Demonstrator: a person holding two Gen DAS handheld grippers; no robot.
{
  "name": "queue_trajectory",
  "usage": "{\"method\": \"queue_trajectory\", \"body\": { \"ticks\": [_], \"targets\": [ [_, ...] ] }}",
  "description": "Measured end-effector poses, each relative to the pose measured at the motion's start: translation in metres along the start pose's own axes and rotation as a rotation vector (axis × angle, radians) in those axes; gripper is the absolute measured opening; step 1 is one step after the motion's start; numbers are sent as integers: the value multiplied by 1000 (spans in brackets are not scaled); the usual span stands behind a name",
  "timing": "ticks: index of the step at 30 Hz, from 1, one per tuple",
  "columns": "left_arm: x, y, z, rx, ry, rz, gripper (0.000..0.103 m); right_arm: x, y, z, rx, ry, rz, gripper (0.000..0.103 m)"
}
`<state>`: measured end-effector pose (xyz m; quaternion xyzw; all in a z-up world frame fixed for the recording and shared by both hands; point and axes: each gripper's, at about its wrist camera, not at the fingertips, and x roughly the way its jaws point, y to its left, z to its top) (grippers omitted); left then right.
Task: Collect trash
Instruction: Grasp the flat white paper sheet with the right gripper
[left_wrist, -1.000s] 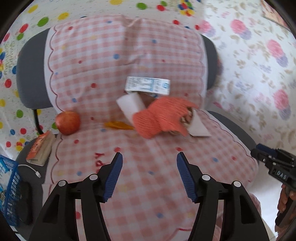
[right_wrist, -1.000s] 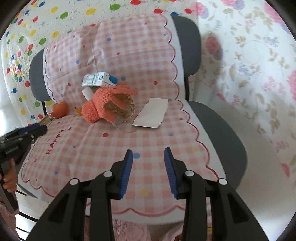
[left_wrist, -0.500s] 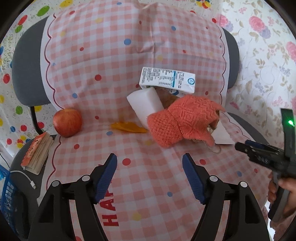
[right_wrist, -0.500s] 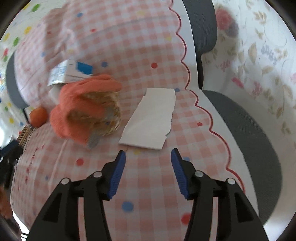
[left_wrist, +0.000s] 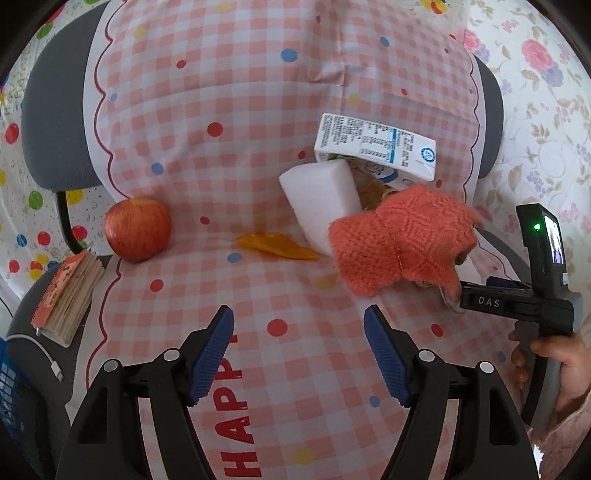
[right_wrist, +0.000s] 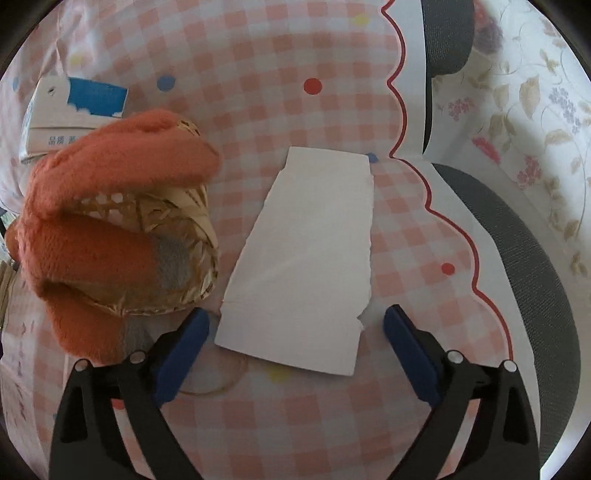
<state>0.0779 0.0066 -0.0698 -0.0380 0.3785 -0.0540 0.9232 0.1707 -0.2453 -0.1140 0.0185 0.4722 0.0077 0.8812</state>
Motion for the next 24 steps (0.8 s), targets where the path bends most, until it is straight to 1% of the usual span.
{"method": "queue_trajectory", "body": {
  "ticks": [1,2,6,9,12,15,20,24],
  "targets": [
    [-1,1,-1,-3,-1,-1,73,-2,-2,-2,5,-7,-2,76],
    [-2,2,-2,-5,-1,-2,73,-5,-3,-4,5,-17,-6,73],
    [-5,3,-8,1,2,-7,73,-22,-8,-21,-23,-52,-11,73],
    [-7,1,-10,6,3,-14,73,-41,-15,-35,-30,-102,-19,73],
    [-11,-2,-12,11,-3,-20,73,-71,-26,-47,-31,-166,9,73],
    [-14,-4,-12,9,-6,-27,73,-92,-32,-52,-36,-199,20,73],
    [-12,-8,-1,20,-23,-24,73,-128,-33,-63,-37,-265,33,73],
    [0,-6,15,-5,-22,-38,73,-136,-26,-64,-57,-295,42,73]
  ]
}}
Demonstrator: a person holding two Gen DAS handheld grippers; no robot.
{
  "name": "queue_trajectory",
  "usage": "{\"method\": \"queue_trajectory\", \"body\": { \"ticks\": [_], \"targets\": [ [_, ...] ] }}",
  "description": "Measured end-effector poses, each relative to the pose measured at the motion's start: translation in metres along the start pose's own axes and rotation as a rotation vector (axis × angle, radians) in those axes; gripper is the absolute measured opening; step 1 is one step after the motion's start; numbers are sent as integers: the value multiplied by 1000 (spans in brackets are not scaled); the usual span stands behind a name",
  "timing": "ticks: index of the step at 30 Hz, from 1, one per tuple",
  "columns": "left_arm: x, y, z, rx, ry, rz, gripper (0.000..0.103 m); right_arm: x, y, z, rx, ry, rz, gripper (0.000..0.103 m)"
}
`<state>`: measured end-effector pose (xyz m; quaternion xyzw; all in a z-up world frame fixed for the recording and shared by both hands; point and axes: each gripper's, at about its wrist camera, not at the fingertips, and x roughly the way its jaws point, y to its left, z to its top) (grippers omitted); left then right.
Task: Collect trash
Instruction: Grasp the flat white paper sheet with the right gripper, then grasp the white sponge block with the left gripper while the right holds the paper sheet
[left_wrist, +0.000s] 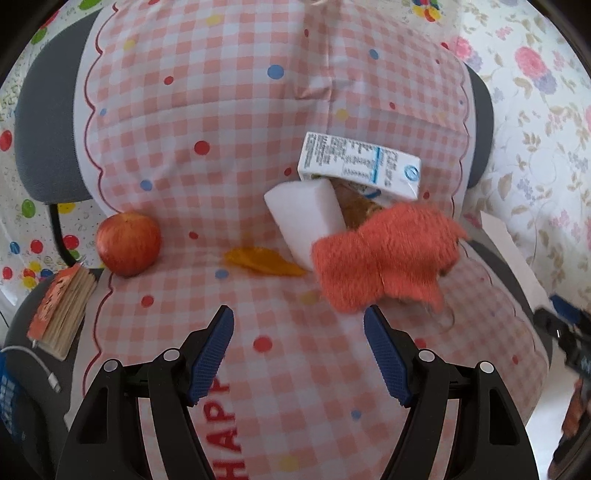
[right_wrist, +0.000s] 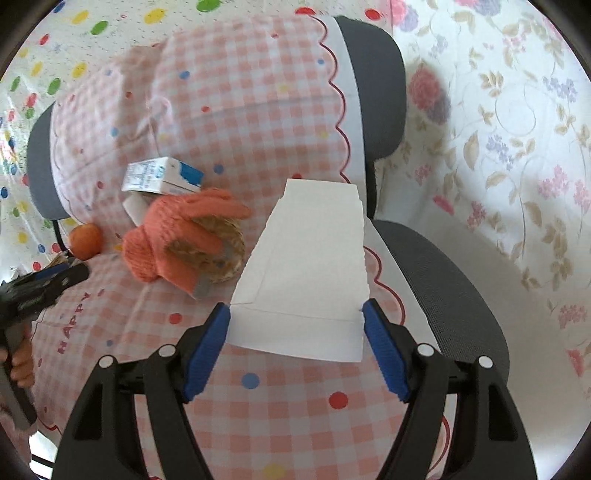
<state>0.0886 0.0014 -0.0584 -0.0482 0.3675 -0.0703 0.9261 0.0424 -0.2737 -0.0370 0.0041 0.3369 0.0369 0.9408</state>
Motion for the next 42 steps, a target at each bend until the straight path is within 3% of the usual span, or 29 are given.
{"method": "queue_trajectory", "body": {
  "ticks": [7,14,15,17,19,23,26,31,38,42],
  "targets": [
    [26,-6,33,-11,-28,24,71,5,3,4,-29,-19,-7,73],
    [22,-30,62,29,-65,-80,74,14,-6,4,-5,-18,1,73],
    [22,-36,64,42,-69,-83,79,14,-7,4,0,-18,2,73],
    [22,-52,67,77,-88,-68,86,17,-11,3,9,-18,3,73],
    [24,-66,71,105,-99,-55,86,18,-14,3,15,-18,4,73],
    [36,-91,85,138,-113,23,86,20,-20,2,28,-13,9,73],
    [48,-95,91,159,-101,122,86,21,-22,1,34,-6,18,73],
    [36,-61,85,104,-95,148,86,18,-21,0,29,-7,38,73],
    [18,11,72,22,-92,278,85,17,-8,1,5,-9,68,73],
    [10,52,58,-57,-62,268,85,12,1,3,-8,-16,77,73]
  ]
}}
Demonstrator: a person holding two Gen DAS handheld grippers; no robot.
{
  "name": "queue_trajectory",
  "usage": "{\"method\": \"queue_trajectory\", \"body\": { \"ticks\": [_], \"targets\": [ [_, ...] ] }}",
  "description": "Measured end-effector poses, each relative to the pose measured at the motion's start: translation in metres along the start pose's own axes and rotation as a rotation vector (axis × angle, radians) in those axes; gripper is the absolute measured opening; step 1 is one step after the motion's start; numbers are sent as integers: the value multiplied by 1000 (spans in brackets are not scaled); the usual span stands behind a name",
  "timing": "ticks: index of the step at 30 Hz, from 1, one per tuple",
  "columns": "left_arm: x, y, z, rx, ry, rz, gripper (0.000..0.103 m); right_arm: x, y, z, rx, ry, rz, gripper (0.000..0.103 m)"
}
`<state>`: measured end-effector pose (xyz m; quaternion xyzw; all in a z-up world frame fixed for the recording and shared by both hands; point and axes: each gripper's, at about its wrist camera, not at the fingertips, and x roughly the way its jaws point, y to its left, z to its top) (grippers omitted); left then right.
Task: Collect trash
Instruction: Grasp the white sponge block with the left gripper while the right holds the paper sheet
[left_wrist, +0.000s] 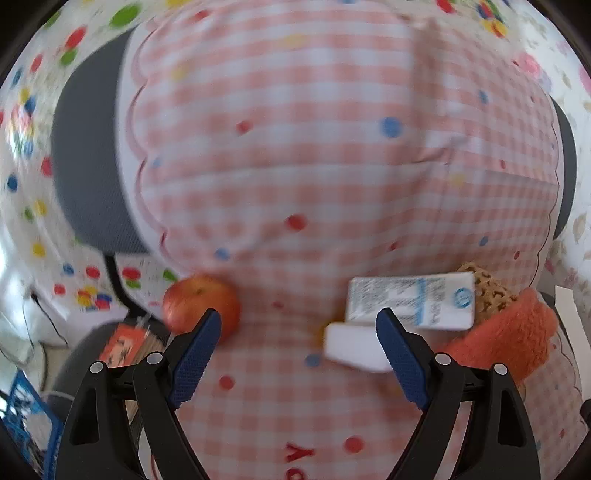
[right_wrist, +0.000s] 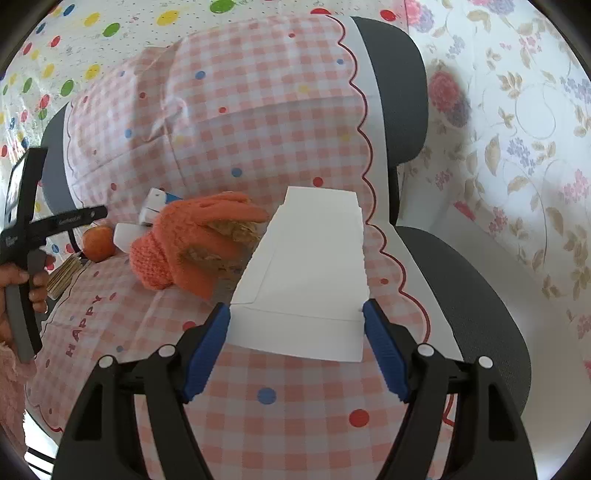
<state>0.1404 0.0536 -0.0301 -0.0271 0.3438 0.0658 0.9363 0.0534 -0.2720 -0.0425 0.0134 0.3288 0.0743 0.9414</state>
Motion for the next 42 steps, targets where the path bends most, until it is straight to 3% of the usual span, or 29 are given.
{"method": "queue_trajectory", "body": {
  "ticks": [5,9,13,19,20,23,26,31,37,42],
  "targets": [
    [-3,-16,-13,50,6,-133,85,-2,7,2,-8,-3,-8,73],
    [6,-42,-20,130,18,-145,85,-5,10,1,-15,-5,-7,73],
    [30,-45,-24,154,70,-180,84,-5,8,-2,-12,2,-16,73],
    [42,-38,-20,67,93,-296,62,-1,2,-4,3,9,-24,73],
    [40,-39,-20,67,88,-300,60,-1,2,-4,3,10,-24,73],
    [40,-48,-21,92,104,-282,42,0,2,-5,1,12,-24,73],
    [39,-51,-20,81,98,-271,36,-1,2,-6,6,12,-21,73],
    [6,-35,-13,36,9,-247,34,-16,1,-6,6,-23,-42,73],
    [-61,-15,-8,31,-127,-242,34,-42,-1,-1,23,-70,-44,73],
    [-113,-21,-25,51,-189,-297,34,-61,7,-5,7,-85,-33,73]
  ]
}}
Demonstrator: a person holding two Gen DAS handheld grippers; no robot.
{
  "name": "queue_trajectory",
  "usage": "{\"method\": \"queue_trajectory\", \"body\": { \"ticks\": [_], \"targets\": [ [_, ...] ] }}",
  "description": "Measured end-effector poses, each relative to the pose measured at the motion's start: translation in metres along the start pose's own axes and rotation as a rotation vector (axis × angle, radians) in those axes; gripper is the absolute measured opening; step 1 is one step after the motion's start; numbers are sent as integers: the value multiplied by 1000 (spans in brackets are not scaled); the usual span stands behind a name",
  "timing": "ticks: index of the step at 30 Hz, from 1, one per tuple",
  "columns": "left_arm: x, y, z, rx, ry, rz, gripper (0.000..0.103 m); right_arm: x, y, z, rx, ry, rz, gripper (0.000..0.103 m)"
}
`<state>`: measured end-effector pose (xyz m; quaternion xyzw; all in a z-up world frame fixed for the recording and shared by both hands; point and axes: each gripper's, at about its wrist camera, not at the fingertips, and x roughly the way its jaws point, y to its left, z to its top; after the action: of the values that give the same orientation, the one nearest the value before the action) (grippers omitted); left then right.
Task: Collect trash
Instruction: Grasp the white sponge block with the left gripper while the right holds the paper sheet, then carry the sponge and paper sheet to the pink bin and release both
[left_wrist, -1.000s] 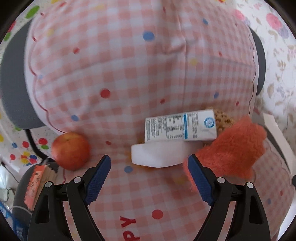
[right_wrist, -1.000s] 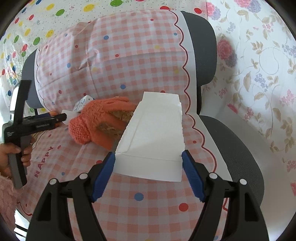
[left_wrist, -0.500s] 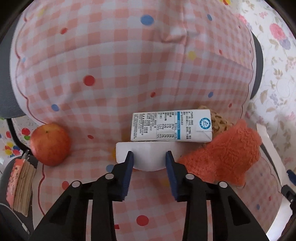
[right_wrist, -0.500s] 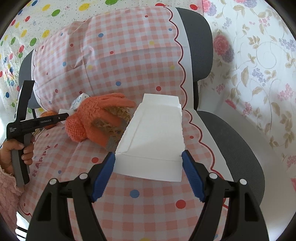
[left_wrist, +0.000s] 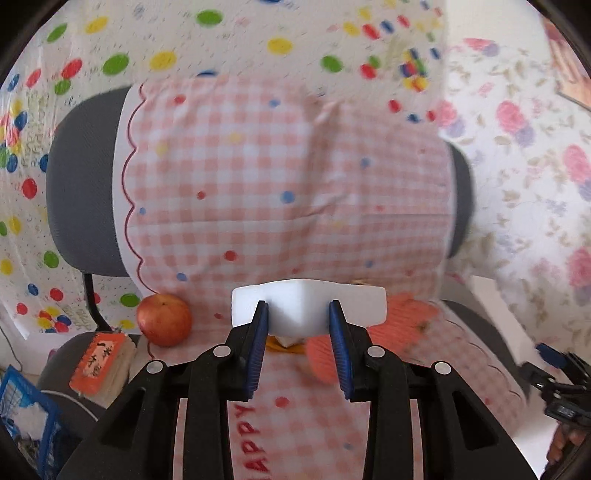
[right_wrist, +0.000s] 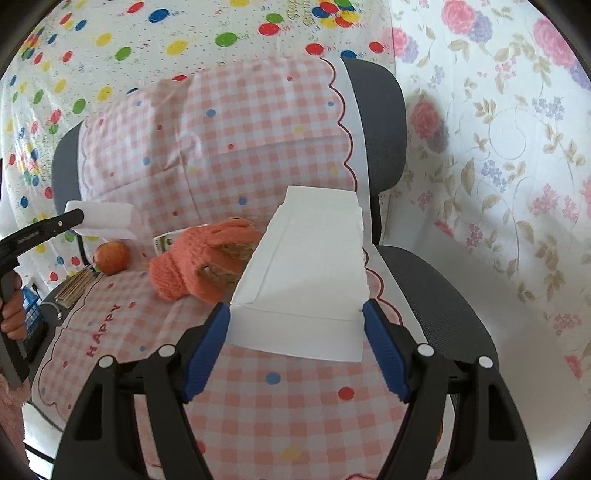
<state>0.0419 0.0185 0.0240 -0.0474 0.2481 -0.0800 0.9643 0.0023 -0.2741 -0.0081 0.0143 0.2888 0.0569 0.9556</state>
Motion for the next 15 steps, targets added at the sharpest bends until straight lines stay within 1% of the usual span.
{"method": "queue_trajectory", "body": {
  "ticks": [2,5,9,13,15],
  "targets": [
    [-14,-15,-9,19,-14,-22,34,-11,2,-5,-8,-1,0,73],
    [-27,-39,-26,37,-9,-71,34,-25,2,-12,-9,-1,-9,73],
    [-33,-69,-54,90,22,-131,35,-48,-5,-29,5,2,-34,73],
    [-40,-91,-79,89,60,-210,35,-69,-13,-50,24,18,-63,73],
    [-45,-104,-92,105,71,-248,35,-80,-18,-62,36,34,-79,73]
  ]
}}
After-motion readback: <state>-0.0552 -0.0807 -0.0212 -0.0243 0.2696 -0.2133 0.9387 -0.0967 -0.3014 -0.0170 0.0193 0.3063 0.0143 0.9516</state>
